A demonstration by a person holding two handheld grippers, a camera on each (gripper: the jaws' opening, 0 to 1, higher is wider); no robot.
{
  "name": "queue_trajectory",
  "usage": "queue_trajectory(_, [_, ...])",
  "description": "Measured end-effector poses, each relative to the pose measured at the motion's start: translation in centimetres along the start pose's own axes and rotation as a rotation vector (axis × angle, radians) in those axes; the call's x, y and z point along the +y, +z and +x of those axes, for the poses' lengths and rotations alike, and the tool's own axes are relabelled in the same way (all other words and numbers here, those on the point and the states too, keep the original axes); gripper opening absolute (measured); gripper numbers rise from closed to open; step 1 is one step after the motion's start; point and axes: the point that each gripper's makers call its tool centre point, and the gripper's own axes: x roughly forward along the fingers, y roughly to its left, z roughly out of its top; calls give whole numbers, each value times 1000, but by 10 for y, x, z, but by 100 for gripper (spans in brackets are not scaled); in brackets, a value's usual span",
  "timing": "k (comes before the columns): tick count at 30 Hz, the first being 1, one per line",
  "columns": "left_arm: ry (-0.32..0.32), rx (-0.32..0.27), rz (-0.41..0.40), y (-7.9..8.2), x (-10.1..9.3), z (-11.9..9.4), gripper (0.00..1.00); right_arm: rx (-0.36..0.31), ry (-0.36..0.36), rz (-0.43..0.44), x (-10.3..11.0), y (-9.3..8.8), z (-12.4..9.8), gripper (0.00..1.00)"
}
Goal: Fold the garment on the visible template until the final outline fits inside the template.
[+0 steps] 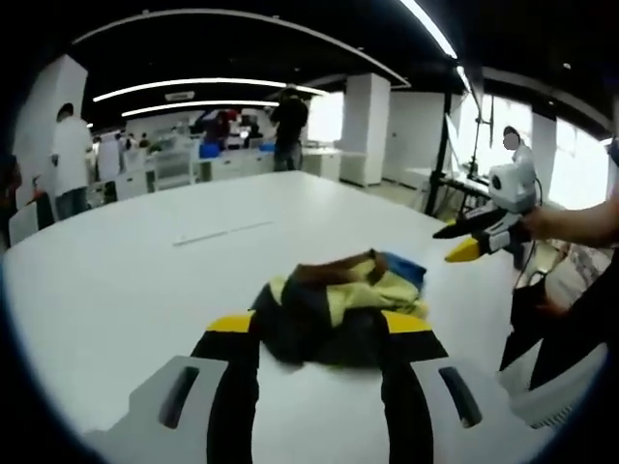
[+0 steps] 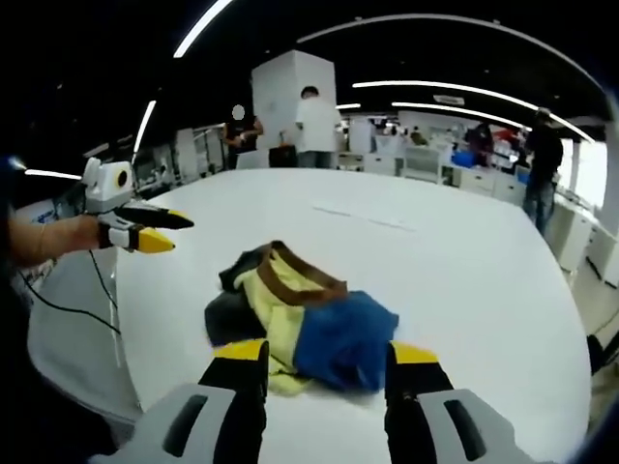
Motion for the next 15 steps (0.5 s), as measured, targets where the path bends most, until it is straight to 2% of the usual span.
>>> queue_trajectory(9, [-20, 63, -3, -20, 5, 28, 40, 63, 25, -29, -8, -12, 17, 36])
queue_trajectory(15, [-16, 93, -17, -31, 8, 39, 34, 97, 42, -42, -9, -20, 25, 31])
